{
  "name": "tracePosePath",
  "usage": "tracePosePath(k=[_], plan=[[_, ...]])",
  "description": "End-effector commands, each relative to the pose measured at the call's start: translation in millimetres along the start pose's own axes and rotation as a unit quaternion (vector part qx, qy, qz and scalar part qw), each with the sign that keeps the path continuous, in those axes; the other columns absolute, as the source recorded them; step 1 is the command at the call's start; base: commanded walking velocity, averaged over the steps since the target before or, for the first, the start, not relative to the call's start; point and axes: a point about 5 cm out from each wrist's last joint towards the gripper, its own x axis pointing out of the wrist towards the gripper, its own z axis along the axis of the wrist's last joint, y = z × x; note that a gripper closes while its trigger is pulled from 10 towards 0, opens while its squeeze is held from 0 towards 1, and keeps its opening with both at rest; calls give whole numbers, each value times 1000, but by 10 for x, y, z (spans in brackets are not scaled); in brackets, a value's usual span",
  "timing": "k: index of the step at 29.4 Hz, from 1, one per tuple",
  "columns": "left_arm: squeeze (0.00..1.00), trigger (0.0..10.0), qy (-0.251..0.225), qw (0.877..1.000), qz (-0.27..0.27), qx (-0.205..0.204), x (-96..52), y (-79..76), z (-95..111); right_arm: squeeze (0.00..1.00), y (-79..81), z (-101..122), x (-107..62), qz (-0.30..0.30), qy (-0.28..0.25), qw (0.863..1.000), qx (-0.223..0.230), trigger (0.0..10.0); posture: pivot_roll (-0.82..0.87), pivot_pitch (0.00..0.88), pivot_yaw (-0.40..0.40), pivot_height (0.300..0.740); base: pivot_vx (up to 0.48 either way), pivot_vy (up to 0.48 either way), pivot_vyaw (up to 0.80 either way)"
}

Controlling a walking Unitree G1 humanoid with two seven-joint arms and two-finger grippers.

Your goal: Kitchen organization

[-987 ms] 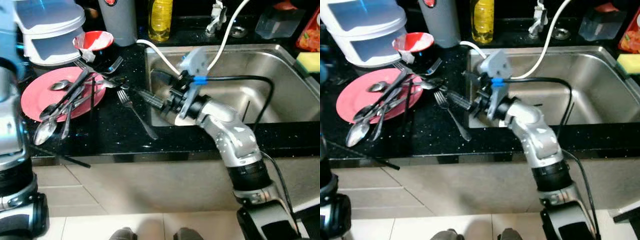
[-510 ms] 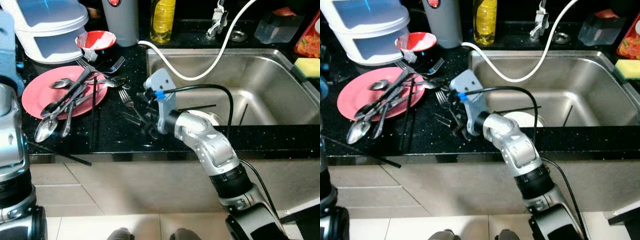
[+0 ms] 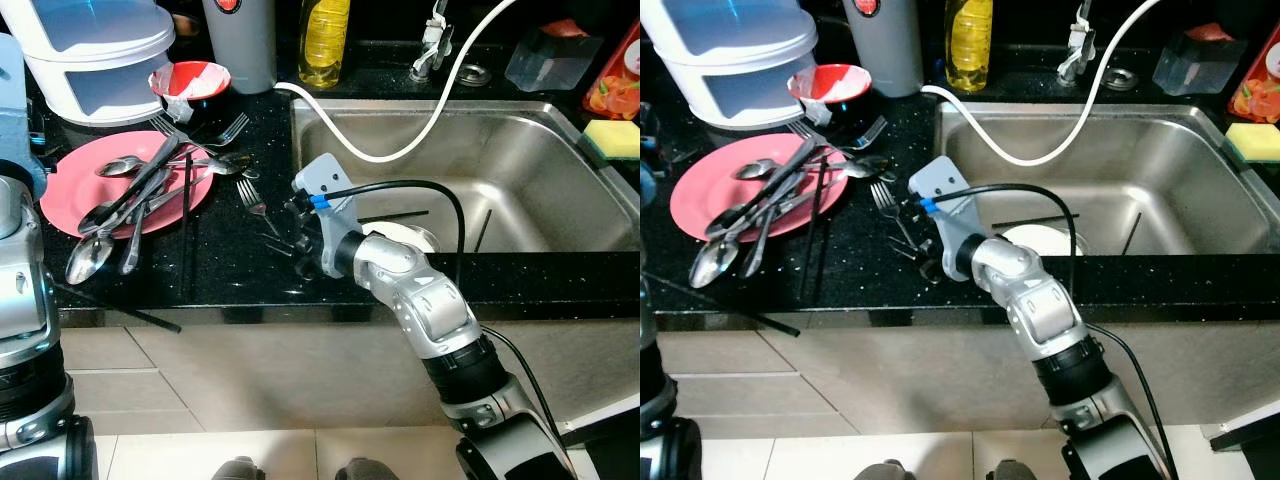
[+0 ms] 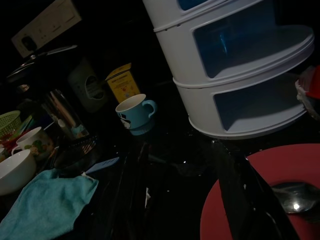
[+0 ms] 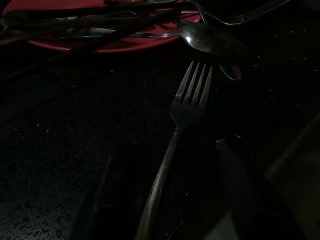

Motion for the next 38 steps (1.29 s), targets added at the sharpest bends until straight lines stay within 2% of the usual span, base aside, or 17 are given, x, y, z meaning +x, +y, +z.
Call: tracePosePath(k=[1,5,10,13,14,15,17,19,20,21,22,24,25,28,31,35,38], plan=[[0,10000,13,1000,-6,-6,-10,-38,-75,0,-17,-200,3,-4,47,999,14,0,124,80,-25,740,0,0,0],[0,10000,17,1000,-6,-8,-17,-46,-95,0,-29,-192,6,-6,45,999,14,0,125,78,-25,740,0,0,0],[0,10000,55,996,-41,-60,-54,-165,-233,0,-59,-188,20,-12,46,999,19,0,127,73,-27,740,0,0,0],[0,10000,114,978,-113,-134,-131,-312,-350,0,-112,-172,24,-23,41,998,30,0,126,64,-29,740,0,0,0],[0,10000,114,978,-113,-134,-131,-312,-350,0,-112,-172,24,-23,41,998,30,0,126,64,-29,740,0,0,0],[0,10000,134,969,-144,-152,-172,-356,-367,0,-146,-157,22,-32,38,998,35,0,125,61,-27,740,0,0,0],[0,10000,155,959,-187,-146,-243,-399,-358,0,-236,-115,15,-54,28,997,43,0,126,61,-26,740,0,0,0],[0,10000,160,950,-215,-159,-299,-401,-299,0,-413,-62,-5,-101,17,994,43,0,131,61,-26,740,0,0,0],[0,10000,144,947,-232,-170,-327,-398,-220,0,-542,-36,-23,-138,13,989,43,902,133,59,-27,740,0,0,0],[0,10000,132,944,-244,-178,-348,-398,-166,0,-625,-21,-39,-162,10,986,43,902,135,58,-27,740,0,0,0],[0,10000,116,940,-267,-177,-381,-407,-87,0,-734,-11,-63,-192,9,980,44,9137,135,58,-27,740,0,0,0],[0,10000,107,937,-283,-175,-405,-418,-38,0,-801,-6,-81,-210,8,977,44,9137,143,58,-30,740,0,0,0],[0,10000,105,935,-296,-165,-427,-425,5,0,-880,-1,-104,-231,9,972,41,10000,143,58,-30,740,0,0,0],[0,10000,108,928,-329,-137,-476,-445,91,0,-1066,-1,-168,-284,13,958,30,10000,157,57,-35,740,0,0,0],[0,10000,103,919,-341,-167,-473,-450,165,0,-1201,-45,-226,-328,26,944,25,10000,163,56,-35,740,0,0,0],[0,10000,129,910,-354,-176,-486,-505,101,0,-1248,-96,-247,-344,38,938,26,10000,168,58,-34,740,0,0,0],[0,10000,151,900,-385,-136,-541,-602,28,0,-1284,-62,-263,-359,15,932,48,10000,170,62,-28,740,0,0,0]])
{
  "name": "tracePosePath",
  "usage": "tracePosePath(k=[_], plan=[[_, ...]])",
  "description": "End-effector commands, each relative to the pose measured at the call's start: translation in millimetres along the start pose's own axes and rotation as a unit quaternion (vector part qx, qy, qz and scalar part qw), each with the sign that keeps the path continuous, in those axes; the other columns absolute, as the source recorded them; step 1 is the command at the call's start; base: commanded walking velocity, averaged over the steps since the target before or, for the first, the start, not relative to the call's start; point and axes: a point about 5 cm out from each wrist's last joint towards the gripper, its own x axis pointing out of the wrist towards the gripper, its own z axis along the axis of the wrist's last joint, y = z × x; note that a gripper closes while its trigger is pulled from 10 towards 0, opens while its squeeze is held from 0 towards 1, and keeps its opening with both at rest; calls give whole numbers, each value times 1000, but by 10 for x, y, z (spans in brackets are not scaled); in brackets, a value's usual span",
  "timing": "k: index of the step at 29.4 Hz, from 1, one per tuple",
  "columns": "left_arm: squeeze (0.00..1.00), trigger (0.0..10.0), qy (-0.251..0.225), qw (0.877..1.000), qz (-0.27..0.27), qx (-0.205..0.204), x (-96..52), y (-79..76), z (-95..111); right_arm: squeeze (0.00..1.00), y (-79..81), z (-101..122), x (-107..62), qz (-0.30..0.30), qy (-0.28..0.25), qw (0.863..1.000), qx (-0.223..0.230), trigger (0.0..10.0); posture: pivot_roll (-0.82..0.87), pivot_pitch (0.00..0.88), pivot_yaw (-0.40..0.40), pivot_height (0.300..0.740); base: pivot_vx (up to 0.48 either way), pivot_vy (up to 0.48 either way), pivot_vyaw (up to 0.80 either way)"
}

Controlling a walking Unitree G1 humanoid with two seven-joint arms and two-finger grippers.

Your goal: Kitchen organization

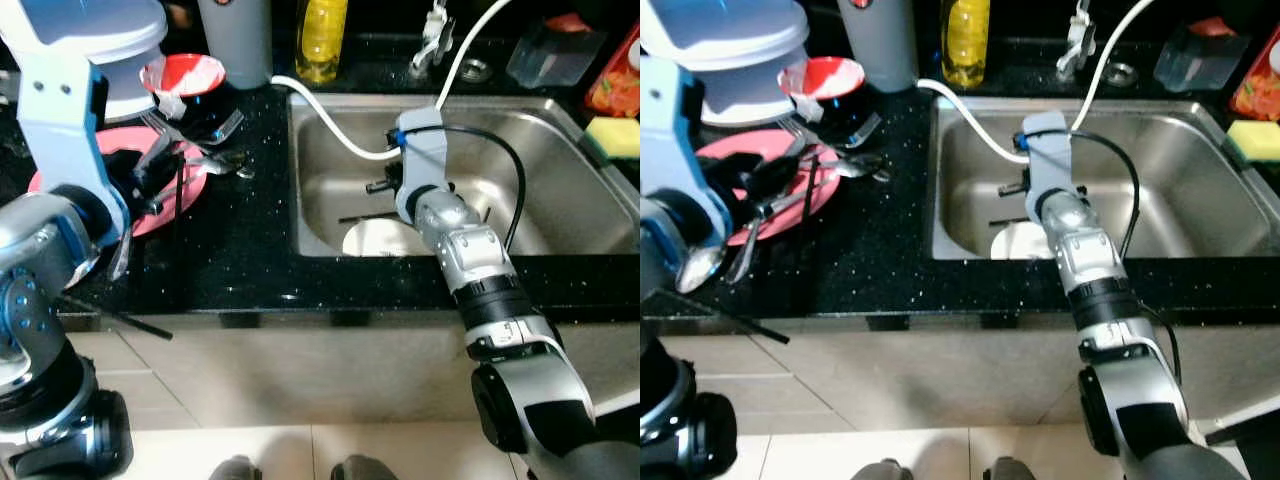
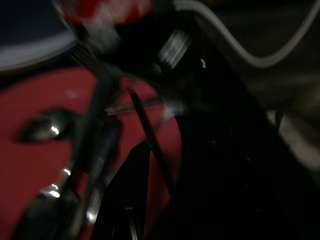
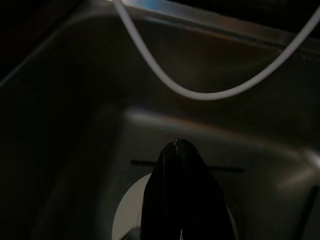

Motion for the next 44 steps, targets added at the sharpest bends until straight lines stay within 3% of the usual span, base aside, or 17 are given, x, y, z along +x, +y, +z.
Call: tracePosePath(k=[1,4,8,9,13,14,15,17,23,24,27,28,34,35,36,37,44], plan=[[0,10000,13,1000,-9,15,11,-34,1,0,-1,111,3,0,-30,999,36,10000,167,64,-25,740,0,0,0],[0,10000,6,1000,10,10,40,-8,68,0,68,208,-6,21,-54,997,46,10000,164,65,-21,740,0,0,0],[0,10000,66,989,47,121,83,10,68,0,175,314,-4,61,-65,994,67,10000,171,67,-19,740,0,0,0],[0,10000,51,995,-10,88,80,-57,77,0,233,415,-16,89,-86,989,75,10000,172,69,-18,740,0,0,0],[0,10000,43,998,11,49,92,35,86,0,305,521,-55,126,-112,983,70,10000,172,69,-18,740,0,0,0],[0,10000,19,1000,15,-5,82,113,116,0,389,586,-100,162,-126,976,69,10000,177,70,-17,740,0,0,0],[0,10000,19,1000,15,-5,82,113,116,0,389,586,-100,162,-126,976,69,10000,177,70,-17,740,0,0,0],[0,10000,-2,995,17,-95,92,229,69,0,544,671,-188,216,-150,963,58,10000,177,70,-17,740,0,0,0],[0,10000,50,991,44,-119,215,253,-111,0,640,659,-200,235,-150,958,60,10000,181,70,-34,740,0,0,0],[0,8118,62,991,52,-107,235,244,-132,0,645,657,-197,237,-149,958,62,10000,179,69,-35,740,0,0,0],[0,8118,71,991,57,-99,249,238,-146,0,649,656,-195,238,-149,958,63,10000,178,68,-36,740,0,0,0],[0,0,73,991,56,-101,273,206,-149,0,654,654,-197,240,-148,957,64,10000,173,68,-36,740,0,0,0],[0,0,81,990,52,-105,417,42,-191,0,671,635,-225,244,-148,956,64,10000,168,64,-33,740,0,0,0],[0,4471,80,990,54,-99,457,24,-188,0,667,623,-229,241,-147,957,64,10000,164,63,-30,740,0,0,0],[0,4471,79,991,55,-96,467,20,-185,0,666,620,-230,241,-147,957,64,10000,164,63,-30,740,0,0,0],[0,10000,79,991,53,-91,495,2,-182,0,666,615,-230,240,-147,957,64,10000,164,63,-30,740,0,0,0],[0,10000,91,989,81,-89,623,7,-218,0,673,609,-228,237,-147,958,68,10000,154,58,-21,740,0,0,0]])
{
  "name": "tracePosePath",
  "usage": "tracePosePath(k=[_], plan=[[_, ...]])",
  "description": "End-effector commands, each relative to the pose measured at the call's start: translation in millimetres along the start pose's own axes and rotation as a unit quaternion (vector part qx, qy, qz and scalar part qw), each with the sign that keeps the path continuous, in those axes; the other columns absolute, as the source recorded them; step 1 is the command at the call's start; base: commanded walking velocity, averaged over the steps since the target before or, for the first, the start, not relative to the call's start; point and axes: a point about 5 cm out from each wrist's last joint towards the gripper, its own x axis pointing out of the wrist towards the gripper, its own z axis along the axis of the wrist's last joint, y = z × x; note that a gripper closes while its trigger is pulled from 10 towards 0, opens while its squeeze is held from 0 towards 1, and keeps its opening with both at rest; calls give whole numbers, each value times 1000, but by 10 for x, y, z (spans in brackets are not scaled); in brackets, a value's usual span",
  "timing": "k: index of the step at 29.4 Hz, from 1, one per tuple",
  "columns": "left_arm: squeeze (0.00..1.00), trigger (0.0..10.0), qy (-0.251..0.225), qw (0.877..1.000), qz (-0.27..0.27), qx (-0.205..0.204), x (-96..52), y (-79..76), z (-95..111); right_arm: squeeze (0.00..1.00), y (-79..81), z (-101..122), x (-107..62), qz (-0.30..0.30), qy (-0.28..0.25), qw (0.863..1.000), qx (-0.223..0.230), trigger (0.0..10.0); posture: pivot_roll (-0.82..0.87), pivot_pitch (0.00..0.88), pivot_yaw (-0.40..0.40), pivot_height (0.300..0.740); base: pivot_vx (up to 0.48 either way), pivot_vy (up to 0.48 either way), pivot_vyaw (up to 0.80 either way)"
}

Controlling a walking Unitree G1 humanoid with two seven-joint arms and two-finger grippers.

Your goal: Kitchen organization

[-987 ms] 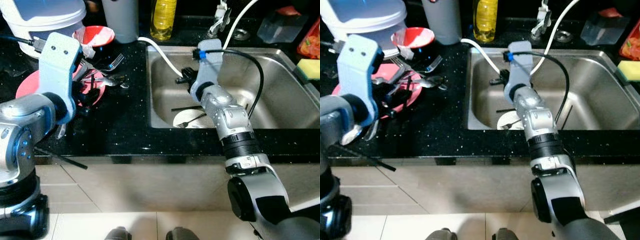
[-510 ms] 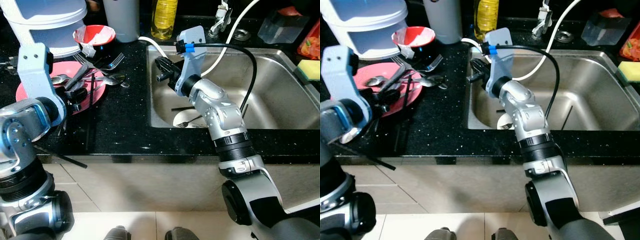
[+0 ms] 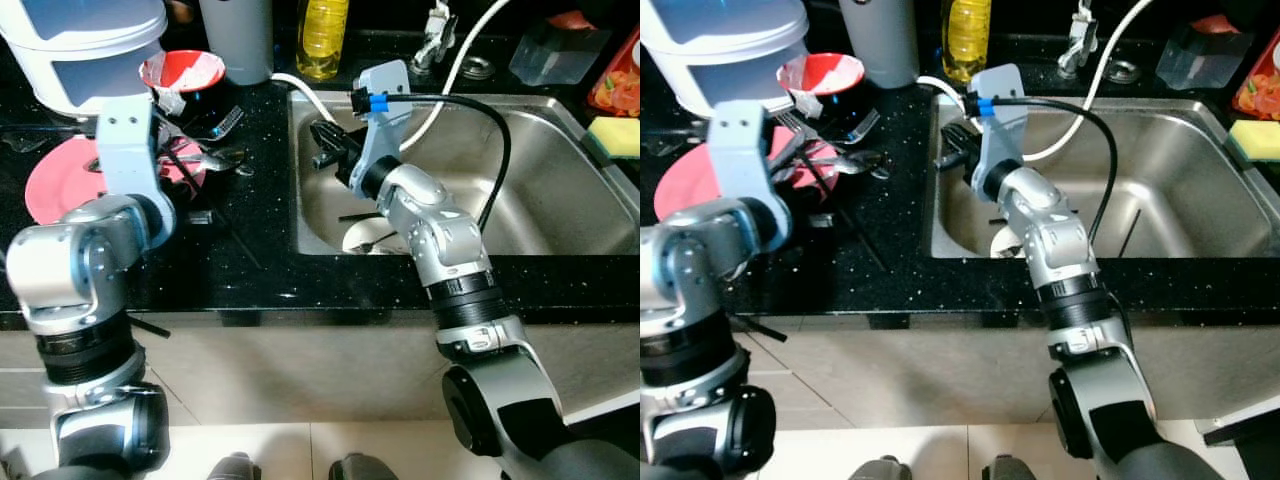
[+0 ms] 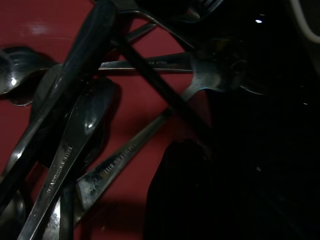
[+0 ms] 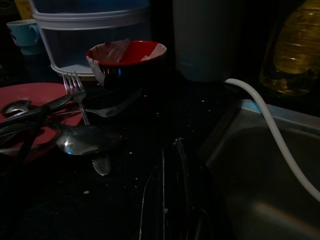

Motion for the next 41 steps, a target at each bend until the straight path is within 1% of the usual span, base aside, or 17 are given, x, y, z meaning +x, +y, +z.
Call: tracePosePath(k=[1,4,8,9,10,14,17,20,21,22,23,27,30,32,34,40,41], plan=[[0,10000,11,1000,8,-3,40,-7,-38,0,4,1,-16,-2,-1,1000,2,10000,154,58,-21,740,0,0,0],[0,10000,9,998,38,41,86,21,-47,0,-10,-6,-26,-5,1,1000,2,10000,151,57,-20,740,0,0,0],[0,10000,3,998,45,43,106,22,-40,0,-11,-9,-28,-6,1,1000,2,10000,146,54,-20,740,0,0,0],[933,10000,-12,998,44,36,105,7,6,0,-11,-10,-29,-6,1,1000,2,10000,146,54,-20,740,0,0,0],[1000,10000,-25,998,44,30,100,-6,50,0,-11,-11,-29,-6,1,1000,2,10000,146,54,-20,740,0,0,0],[1000,10000,-64,997,30,15,71,-100,257,0,-11,-7,-20,-6,0,1000,1,10000,147,46,-22,740,0,0,0],[1000,10000,-75,997,24,16,69,-146,313,0,-9,-8,-15,-5,0,1000,1,10000,149,40,-25,740,0,0,0],[961,10000,-60,998,-13,-12,104,-260,303,0,-4,-4,-9,-3,-1,1000,0,10000,149,40,-25,740,0,0,0],[180,10000,-49,998,-22,-24,128,-288,271,0,-1,-6,-7,-3,-1,1000,0,10000,149,34,-25,740,0,0,0],[180,10000,-49,998,-22,-24,128,-288,271,0,-1,-6,-7,-3,-1,1000,0,10000,149,34,-25,740,0,0,0],[0,10000,-37,998,-26,-40,156,-306,231,0,0,-8,-6,-3,-1,1000,0,10000,149,34,-25,740,0,0,0],[0,10000,5,997,-35,-65,240,-404,80,0,5,-9,-5,-3,-1,1000,0,10000,141,31,-21,740,0,0,0],[0,10000,21,998,-17,-64,247,-430,12,0,-5,-4,-10,-5,-2,1000,0,10000,138,31,-18,740,0,0,0],[0,10000,24,999,27,-31,224,-412,-35,0,-24,-2,-22,-9,-2,1000,0,10000,134,36,-13,740,0,0,0],[0,10000,45,998,30,-44,263,-416,-144,0,-38,-11,-30,-13,0,1000,1,10000,136,40,-17,740,0,0,0],[0,10000,37,997,49,-49,269,-368,-130,0,-36,-12,-31,-12,0,1000,2,10000,132,42,-17,740,0,0,0],[0,10000,3,998,55,-28,228,-378,-19,0,-38,-12,-30,-13,0,1000,2,10000,132,42,-17,740,0,0,0]])
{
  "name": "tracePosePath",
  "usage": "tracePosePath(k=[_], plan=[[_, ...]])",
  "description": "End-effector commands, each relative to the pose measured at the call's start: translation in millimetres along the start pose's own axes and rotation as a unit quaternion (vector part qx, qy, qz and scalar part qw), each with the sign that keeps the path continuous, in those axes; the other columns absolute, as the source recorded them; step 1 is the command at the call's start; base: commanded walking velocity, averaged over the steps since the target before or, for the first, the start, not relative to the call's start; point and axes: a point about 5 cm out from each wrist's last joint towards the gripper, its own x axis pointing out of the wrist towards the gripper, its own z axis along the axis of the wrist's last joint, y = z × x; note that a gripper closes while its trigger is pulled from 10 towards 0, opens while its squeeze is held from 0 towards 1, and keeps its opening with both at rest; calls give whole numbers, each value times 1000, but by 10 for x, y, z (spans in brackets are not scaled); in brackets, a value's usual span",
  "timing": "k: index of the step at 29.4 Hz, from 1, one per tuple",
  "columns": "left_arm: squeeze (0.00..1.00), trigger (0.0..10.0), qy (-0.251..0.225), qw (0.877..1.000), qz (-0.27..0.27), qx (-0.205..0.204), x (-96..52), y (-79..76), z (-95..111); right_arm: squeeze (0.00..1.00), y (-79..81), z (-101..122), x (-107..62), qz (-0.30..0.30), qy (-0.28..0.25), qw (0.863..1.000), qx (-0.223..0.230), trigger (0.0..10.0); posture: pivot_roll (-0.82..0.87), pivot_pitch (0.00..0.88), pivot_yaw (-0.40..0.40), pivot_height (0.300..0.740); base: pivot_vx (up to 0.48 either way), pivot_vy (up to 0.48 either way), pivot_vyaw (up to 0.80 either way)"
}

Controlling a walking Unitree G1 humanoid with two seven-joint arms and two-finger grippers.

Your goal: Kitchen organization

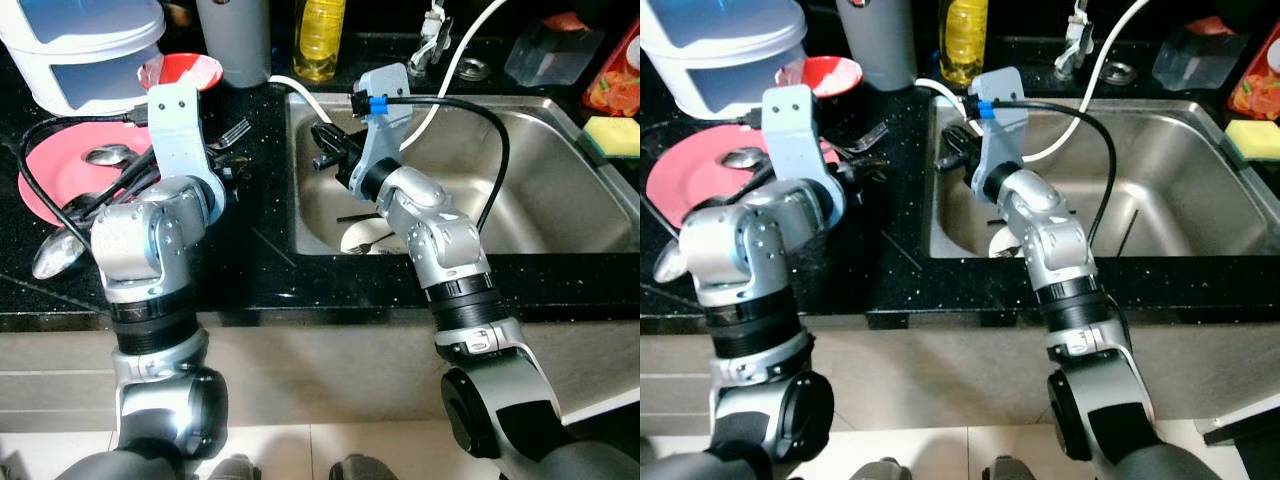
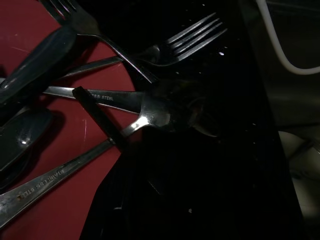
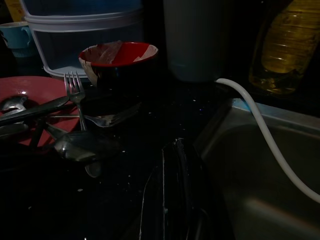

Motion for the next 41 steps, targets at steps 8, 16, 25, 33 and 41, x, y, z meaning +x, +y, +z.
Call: tracePosePath(k=[8,16,25,33,41], plan=[[0,10000,-8,997,-63,35,-255,-378,-68,0,-23,1,-22,-5,1,1000,2,10000,136,50,-23,740,0,0,0],[0,10000,6,998,-51,29,-393,-396,-191,0,-18,-19,-30,-4,5,1000,3,10000,146,65,-27,740,0,0,0],[0,10000,35,999,38,-12,-327,-101,-352,0,-1,-27,-8,4,8,1000,3,10000,152,65,-44,740,0,0,0],[0,10000,47,998,16,-29,-184,-65,-386,0,11,-20,5,7,7,1000,3,10000,151,64,-45,740,0,0,0],[0,10000,66,998,-5,2,-34,-88,-434,0,9,-13,1,5,6,1000,3,10000,135,56,-34,740,0,0,0]])
